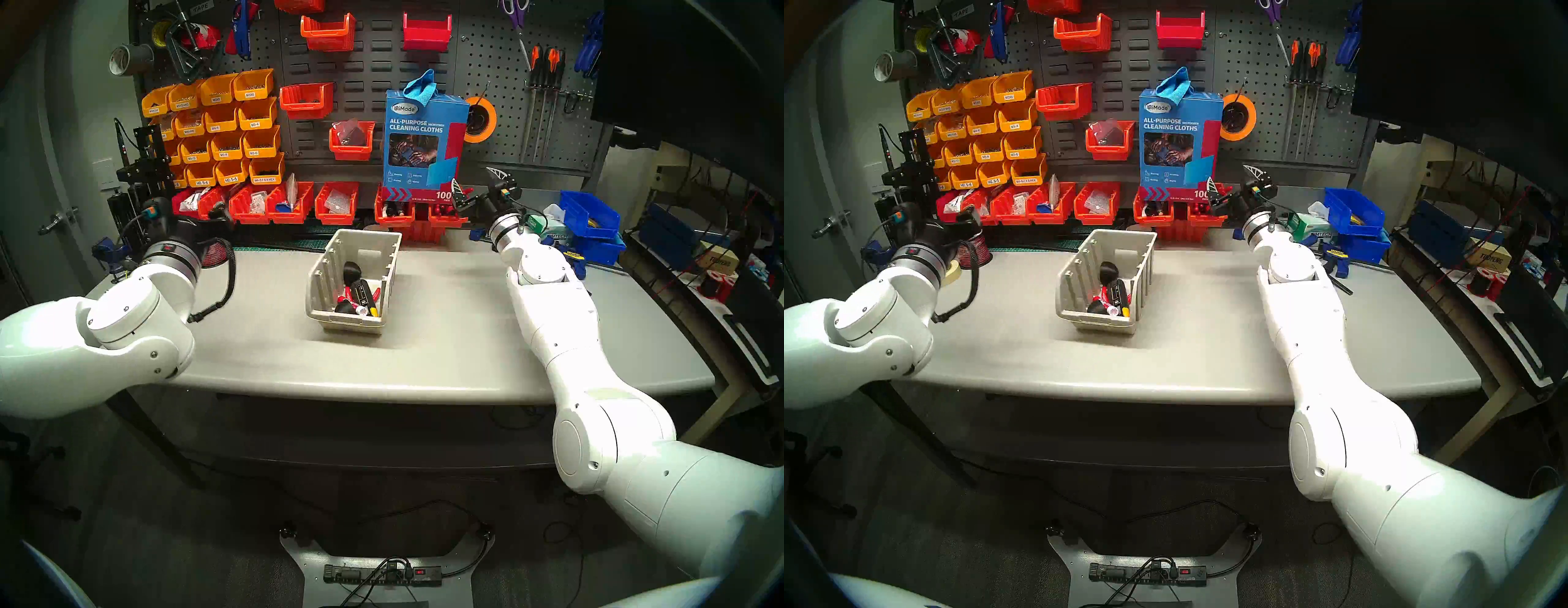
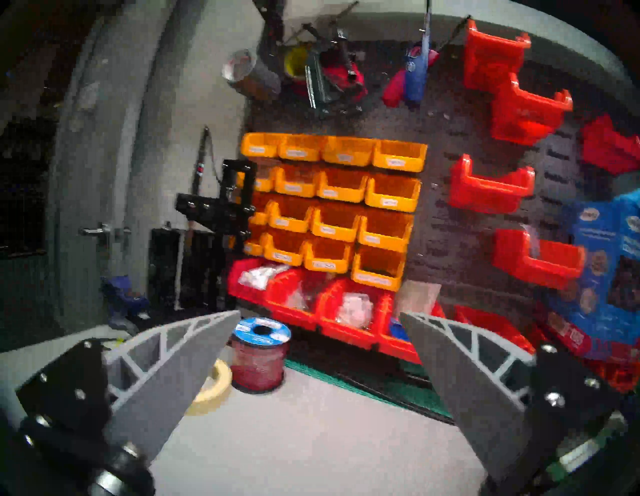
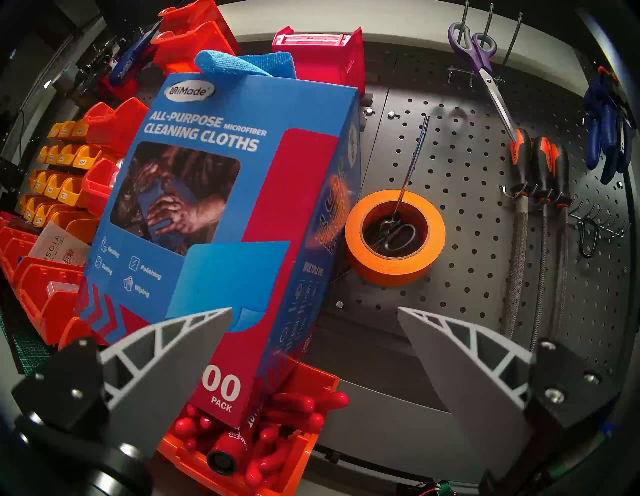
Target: Take out tools from the storage box
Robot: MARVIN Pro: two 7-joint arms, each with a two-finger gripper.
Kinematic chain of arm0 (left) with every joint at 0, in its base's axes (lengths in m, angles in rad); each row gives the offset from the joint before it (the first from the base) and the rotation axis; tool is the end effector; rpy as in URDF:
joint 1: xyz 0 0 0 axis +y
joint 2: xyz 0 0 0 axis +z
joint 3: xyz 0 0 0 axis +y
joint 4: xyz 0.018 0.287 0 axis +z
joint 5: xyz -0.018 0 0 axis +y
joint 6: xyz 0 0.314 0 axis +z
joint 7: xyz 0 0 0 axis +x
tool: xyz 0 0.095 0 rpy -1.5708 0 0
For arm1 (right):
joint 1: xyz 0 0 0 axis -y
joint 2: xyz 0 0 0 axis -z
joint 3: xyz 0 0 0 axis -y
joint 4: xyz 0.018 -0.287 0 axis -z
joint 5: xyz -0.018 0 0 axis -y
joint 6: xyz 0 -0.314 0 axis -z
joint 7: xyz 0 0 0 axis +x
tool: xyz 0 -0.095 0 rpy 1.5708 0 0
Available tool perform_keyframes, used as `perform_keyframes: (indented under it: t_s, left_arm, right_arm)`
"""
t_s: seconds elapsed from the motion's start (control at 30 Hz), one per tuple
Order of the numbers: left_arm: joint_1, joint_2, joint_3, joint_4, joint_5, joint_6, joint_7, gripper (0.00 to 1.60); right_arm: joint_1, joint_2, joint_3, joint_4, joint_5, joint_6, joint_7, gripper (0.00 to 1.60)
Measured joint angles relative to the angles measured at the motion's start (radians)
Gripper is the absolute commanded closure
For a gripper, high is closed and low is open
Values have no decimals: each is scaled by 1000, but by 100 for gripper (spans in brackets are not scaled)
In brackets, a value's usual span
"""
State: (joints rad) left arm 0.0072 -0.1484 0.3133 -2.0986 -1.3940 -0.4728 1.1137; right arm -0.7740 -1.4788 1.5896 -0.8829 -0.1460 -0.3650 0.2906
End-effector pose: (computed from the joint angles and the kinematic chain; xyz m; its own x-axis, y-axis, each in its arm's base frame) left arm 0.3878 0.1393 -0.0850 -0.1562 0.1195 0.9805 0.3855 -0.9066 0.1719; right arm 0.6138 -0.0236 -0.1339 -0.4421 0.2159 0.8706 0.1659 -0.9342 0.3159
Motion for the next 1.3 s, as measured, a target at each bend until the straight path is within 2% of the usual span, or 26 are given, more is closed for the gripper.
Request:
perform_keyframes:
  t_s: [0.1,0.3,0.43,0.7,1.0,1.3]
  left_arm:
    - [13,9,27,59,16,-23,21,0]
    - [41,27,70,134,55,-92,7,0]
    - [46,32,76,146,66,-112,-7,0]
    - [47,37,75,156,78,-133,-25,0]
    - [47,39,75,159,79,-140,-32,0]
    - [47,40,75,160,79,-145,-38,0]
  right_arm:
    - [0,0,0,0,0,0,0,0]
    - [0,0,0,-2,0,0,0,0]
    - [0,0,0,-2,0,0,0,0]
    - [39,5,-1,56,-1,14,8,0]
    - [112,-7,-16,43,22,60,73,0]
    - [159,-58,-53,8,90,164,213,0]
